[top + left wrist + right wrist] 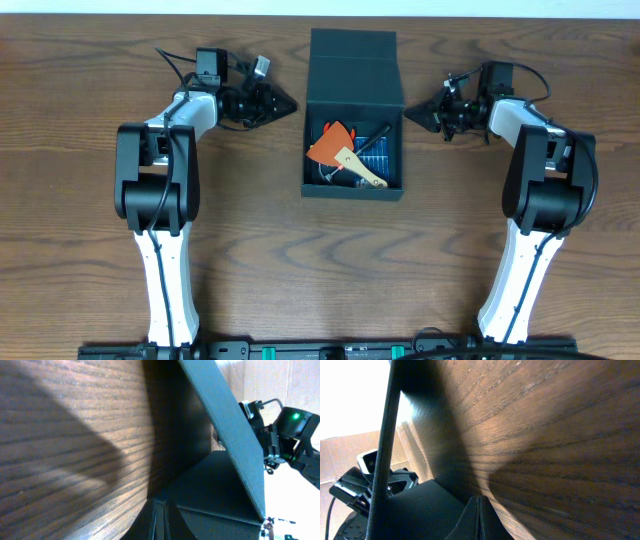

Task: Pack container
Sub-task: 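Position both grippers against the back of the raised box lid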

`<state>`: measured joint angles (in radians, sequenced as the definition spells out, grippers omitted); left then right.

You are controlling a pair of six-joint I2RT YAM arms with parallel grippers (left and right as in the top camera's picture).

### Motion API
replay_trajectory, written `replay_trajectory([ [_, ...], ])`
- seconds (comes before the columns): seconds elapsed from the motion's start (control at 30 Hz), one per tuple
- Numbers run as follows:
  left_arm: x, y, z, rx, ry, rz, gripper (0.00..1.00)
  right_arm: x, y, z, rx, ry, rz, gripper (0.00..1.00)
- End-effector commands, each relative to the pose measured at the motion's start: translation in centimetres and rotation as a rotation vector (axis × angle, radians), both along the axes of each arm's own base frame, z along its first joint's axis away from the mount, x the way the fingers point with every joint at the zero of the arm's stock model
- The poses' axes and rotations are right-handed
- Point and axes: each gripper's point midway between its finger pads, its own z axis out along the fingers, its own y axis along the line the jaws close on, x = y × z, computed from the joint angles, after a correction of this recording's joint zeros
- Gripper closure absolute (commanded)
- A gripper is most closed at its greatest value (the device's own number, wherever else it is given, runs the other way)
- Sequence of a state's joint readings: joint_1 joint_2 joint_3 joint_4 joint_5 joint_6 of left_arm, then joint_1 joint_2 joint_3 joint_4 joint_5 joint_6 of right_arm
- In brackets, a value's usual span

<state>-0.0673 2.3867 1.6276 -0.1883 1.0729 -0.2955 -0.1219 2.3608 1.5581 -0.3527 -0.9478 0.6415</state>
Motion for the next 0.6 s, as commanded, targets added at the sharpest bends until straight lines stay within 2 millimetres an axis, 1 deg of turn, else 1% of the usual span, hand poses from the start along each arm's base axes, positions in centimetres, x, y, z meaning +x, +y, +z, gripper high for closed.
replay_trajectory([
  [0.0, 0.1, 0.1, -0.3, -0.011, 0.015, 0.010, 0.94, -0.2, 0.8, 0.5, 0.032, 0.010, 0.012, 0.99],
  [0.2, 0.3, 0.0, -0.5, -0.014, 0.015, 0.014, 0.94, 0.0, 0.9, 0.6, 0.030, -0.012, 0.016, 0.99],
  [0.43, 0.2, -0.5, -1.9, -0.031, 0.053, 0.018, 0.94, 0.5, 0.8, 0.8, 0.027, -0.041, 0.015, 0.99],
  [0.57, 0.0, -1.1, -2.5, -0.034, 0.061, 0.011, 0.94, 1.3, 0.9, 1.4, 0.036, -0.085, 0.013, 0.99],
])
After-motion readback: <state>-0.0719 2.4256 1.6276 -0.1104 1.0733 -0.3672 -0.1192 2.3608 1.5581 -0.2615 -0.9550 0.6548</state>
